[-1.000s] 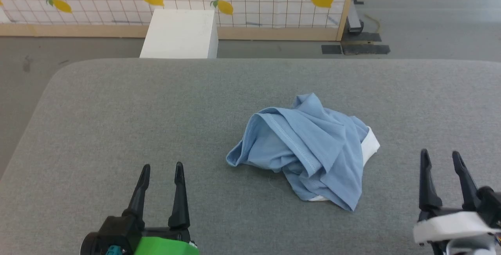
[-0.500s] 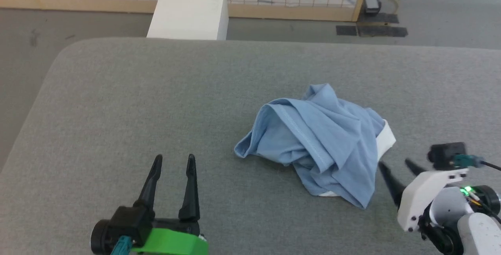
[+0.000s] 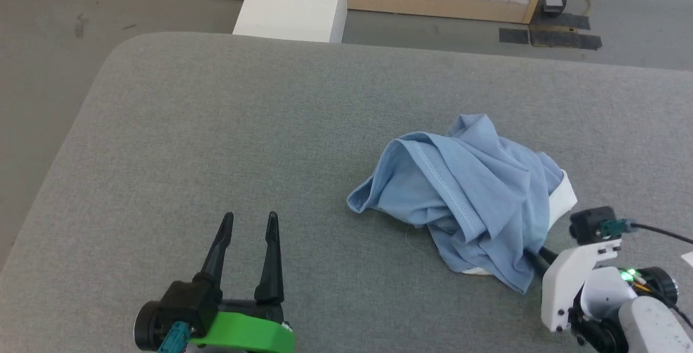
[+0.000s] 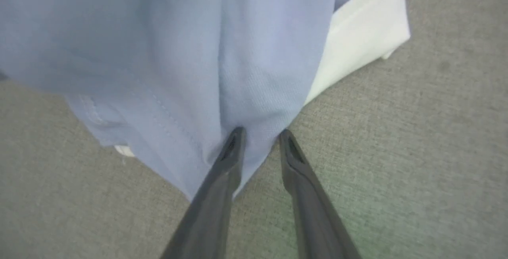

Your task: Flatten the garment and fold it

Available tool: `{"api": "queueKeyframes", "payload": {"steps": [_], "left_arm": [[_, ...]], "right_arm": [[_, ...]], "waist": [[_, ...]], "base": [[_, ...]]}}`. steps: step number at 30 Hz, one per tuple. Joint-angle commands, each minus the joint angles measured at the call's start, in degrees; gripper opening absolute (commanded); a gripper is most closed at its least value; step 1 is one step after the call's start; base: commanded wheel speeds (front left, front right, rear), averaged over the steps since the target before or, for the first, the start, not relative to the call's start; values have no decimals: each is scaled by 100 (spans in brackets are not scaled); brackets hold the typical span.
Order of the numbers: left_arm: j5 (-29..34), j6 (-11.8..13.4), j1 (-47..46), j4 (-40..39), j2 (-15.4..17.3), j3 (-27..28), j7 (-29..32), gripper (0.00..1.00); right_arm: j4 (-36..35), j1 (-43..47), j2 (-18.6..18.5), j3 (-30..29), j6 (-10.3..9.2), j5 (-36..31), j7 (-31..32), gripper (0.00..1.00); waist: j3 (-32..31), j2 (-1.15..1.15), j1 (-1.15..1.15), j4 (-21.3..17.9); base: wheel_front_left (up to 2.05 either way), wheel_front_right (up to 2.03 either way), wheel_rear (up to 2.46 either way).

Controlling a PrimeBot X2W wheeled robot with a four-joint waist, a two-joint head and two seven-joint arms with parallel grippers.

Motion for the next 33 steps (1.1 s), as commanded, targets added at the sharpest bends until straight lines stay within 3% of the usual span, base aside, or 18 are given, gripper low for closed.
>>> {"api": "queueKeyframes", "payload": {"steps": [1, 7, 12, 19, 23, 27, 33], "left_arm": [[-55, 45, -56, 20, -15, 8, -21, 100], [-112, 88, 1, 36, -16, 79, -21, 100], [-143, 76, 44, 56, -16, 77, -21, 100], [-151, 57, 147, 49, -16, 108, -22, 100], [-146, 13, 204, 90, -16, 129, -22, 100], [-125, -31, 218, 133, -16, 140, -22, 100], [-73, -119, 221, 255, -16, 143, -22, 100]], "right_arm": [[24, -125, 34, -69, -9, -76, -101, 0], [-357, -409, 11, -89, -9, -27, -228, 0], [-1008, -815, -83, -491, -9, 42, -528, 0], [-2114, -192, -36, -2078, -9, -117, -524, 0], [-2579, 890, 377, -3071, -9, -277, -322, 0], [-2511, 1867, 740, -3407, -9, -586, -309, 0], [-1397, 2292, 958, -3017, -9, -578, -584, 0]], "waist": [[-38, 0, 0, -15], [-198, 0, 0, -183], [-327, 0, 0, -371], [-387, 0, 0, -507], [-336, 0, 0, -561], [-283, 0, 0, -628], [-340, 0, 0, -740]], "base": [[0, 0, 0], [0, 0, 0], [0, 0, 0], [0, 0, 0], [0, 0, 0], [0, 0, 0], [0, 0, 0]]}}
